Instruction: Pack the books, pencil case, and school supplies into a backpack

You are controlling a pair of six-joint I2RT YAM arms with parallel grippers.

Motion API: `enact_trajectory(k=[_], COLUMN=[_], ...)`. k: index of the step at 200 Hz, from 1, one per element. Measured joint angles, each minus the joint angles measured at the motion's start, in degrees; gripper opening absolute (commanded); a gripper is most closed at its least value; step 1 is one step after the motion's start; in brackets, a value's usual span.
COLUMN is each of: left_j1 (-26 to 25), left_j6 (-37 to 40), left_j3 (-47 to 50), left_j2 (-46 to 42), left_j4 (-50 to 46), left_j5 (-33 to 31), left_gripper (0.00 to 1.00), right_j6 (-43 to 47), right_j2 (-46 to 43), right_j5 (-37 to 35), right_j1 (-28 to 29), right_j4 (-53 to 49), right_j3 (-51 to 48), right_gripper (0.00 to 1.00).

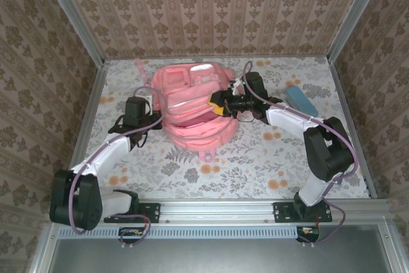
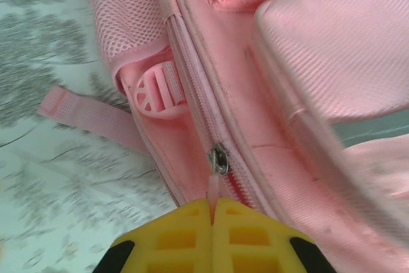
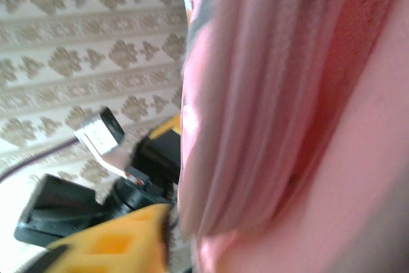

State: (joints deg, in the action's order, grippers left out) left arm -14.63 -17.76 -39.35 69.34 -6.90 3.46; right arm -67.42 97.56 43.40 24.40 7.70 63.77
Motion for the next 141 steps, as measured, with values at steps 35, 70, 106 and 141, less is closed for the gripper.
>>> enact_trajectory(k=[35, 70, 106, 141], left_j1=[1.99, 1.97, 1.46, 0.66], left_j6=[-1.14, -0.92, -0.33, -0.17], left_j3=[0.15, -1.84, -5.18, -7.21], left_j2=[-3.30, -4.50, -6.73, -8.00], left_j4=[-4.63, -10.51, -13.88, -14.60], left_j5=[-4.26, -5.01, -4.46, -2.95], left_gripper=[0.68, 0.83, 0.93, 0.98], right_j6=[10.32, 21.05, 30.75, 37.79], right_j2=[-3.41, -9.92, -9.29, -0.22], right_j5=[-5.27, -16.50, -31.54, -40.41], right_j1=[-1.29, -7.69, -17.53, -26.95], right_j4=[-13.42, -26.49, -35.08, -37.88], right_j3=[1.25, 1.95, 6.93, 14.19], right_gripper=[0.82, 0.90, 0.99, 1.00])
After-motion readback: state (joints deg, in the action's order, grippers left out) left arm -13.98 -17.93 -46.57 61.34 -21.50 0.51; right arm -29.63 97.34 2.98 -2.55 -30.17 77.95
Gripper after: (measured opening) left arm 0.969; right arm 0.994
